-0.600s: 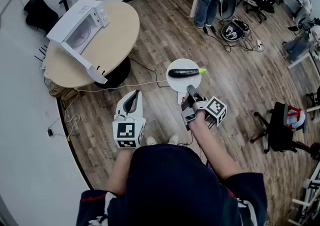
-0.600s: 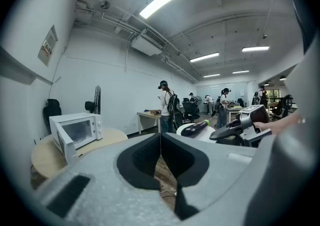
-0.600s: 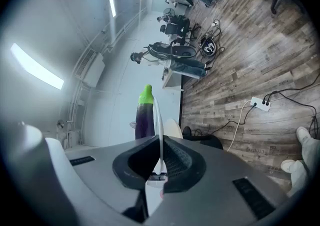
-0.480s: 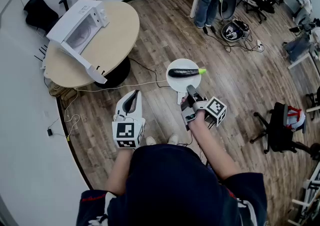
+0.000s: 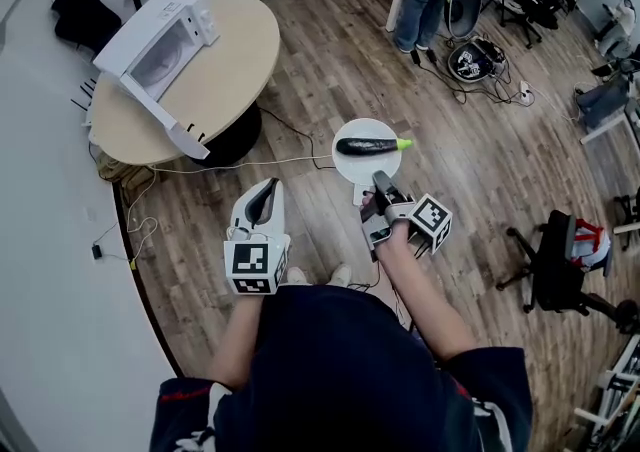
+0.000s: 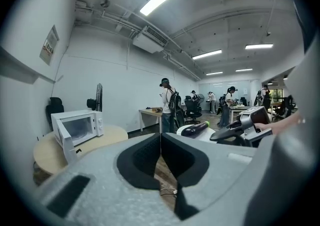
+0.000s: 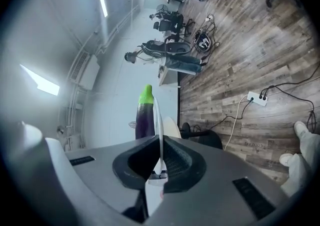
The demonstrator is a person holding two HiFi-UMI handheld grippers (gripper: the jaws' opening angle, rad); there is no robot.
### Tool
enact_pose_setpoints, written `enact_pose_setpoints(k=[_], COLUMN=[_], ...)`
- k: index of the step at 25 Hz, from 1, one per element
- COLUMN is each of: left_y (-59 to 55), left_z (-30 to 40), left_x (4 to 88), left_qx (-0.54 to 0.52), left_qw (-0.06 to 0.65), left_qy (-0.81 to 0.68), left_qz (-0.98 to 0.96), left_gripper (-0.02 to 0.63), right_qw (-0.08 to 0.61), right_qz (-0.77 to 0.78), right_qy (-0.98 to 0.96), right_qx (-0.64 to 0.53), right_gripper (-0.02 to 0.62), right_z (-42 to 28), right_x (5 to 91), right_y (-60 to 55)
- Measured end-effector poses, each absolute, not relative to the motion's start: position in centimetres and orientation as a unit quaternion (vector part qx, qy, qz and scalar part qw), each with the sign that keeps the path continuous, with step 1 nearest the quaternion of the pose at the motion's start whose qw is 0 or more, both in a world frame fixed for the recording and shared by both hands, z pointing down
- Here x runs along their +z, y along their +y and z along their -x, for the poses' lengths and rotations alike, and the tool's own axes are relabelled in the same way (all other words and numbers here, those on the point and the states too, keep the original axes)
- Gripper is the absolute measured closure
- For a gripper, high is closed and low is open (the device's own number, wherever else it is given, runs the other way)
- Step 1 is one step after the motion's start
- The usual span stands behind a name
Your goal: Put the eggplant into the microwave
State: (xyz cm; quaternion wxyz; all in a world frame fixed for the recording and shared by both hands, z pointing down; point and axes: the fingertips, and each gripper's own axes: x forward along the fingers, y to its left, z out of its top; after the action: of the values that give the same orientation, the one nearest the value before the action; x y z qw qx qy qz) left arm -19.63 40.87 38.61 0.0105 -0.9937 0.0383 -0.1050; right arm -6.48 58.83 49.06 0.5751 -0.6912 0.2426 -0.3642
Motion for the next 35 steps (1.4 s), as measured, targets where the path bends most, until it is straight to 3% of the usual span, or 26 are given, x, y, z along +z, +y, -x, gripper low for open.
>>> enact_pose_setpoints(k=[23, 35], left_y=[41.2, 33.6], left_z=[17.6, 10.5], left_x=[41.3, 41.2], left_qx=[-0.122, -0.121], left_qw=[-0.003, -0.005], left_qy=[0.090, 0.084], left_qz=[0.988, 0.989], left_gripper=[0.588, 0.588], right_qw=[0.558, 0.561], right_qz=[0.676, 0.674], right_qy=[0.273, 0.275], right_qx=[-0.396, -0.395], right_gripper=[0.576, 0.576], right_z=[2.5, -3.9], right_x=[52.0, 51.7], right_y=[58.2, 50.3])
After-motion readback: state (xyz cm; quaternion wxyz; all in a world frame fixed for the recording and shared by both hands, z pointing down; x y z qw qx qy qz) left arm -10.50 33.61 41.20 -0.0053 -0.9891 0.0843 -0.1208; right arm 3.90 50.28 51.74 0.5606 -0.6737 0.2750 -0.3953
